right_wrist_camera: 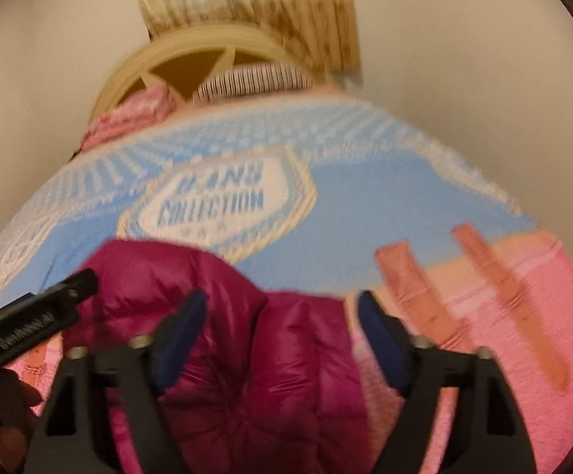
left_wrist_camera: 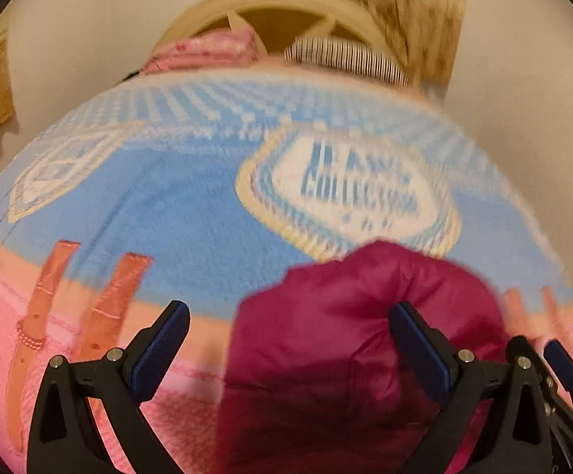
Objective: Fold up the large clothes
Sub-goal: 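Grasp the magenta jacket bundle with the left gripper while the right gripper holds it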
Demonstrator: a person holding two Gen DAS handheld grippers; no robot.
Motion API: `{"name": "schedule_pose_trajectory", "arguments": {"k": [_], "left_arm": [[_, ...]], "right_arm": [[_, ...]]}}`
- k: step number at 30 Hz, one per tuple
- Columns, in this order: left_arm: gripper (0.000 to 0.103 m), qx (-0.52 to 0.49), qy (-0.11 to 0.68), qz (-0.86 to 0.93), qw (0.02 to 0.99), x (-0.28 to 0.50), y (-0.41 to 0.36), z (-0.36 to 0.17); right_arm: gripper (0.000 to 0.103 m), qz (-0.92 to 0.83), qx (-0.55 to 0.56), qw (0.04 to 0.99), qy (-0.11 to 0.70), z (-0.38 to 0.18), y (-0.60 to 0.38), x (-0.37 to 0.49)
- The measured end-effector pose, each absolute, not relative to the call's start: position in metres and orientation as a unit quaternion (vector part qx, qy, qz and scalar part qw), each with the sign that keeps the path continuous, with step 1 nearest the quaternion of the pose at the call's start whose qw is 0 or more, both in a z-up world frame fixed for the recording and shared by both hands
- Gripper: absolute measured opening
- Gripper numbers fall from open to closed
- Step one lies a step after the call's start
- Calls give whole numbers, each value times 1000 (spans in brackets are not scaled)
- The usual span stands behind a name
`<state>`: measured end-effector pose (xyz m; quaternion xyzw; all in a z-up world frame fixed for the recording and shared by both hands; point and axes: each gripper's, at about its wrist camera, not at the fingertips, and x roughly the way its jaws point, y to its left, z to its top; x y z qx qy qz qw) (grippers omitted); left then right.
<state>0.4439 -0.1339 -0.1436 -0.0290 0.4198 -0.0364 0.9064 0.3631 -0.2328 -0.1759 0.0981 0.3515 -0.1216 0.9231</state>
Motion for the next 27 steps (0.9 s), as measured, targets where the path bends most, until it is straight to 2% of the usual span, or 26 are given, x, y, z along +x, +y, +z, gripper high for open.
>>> {"name": "schedule_pose_trajectory", "arguments": {"k": [6, 27], "left_arm": [[102, -66, 435, -54, 897, 447, -132, -168], [102, -62, 442, -56, 893, 446, -135, -186]], "right_arm": [[66, -130, 135, 906, 380, -212, -252, 362], [66, -133, 126, 900, 396, -223, -248, 367]]}}
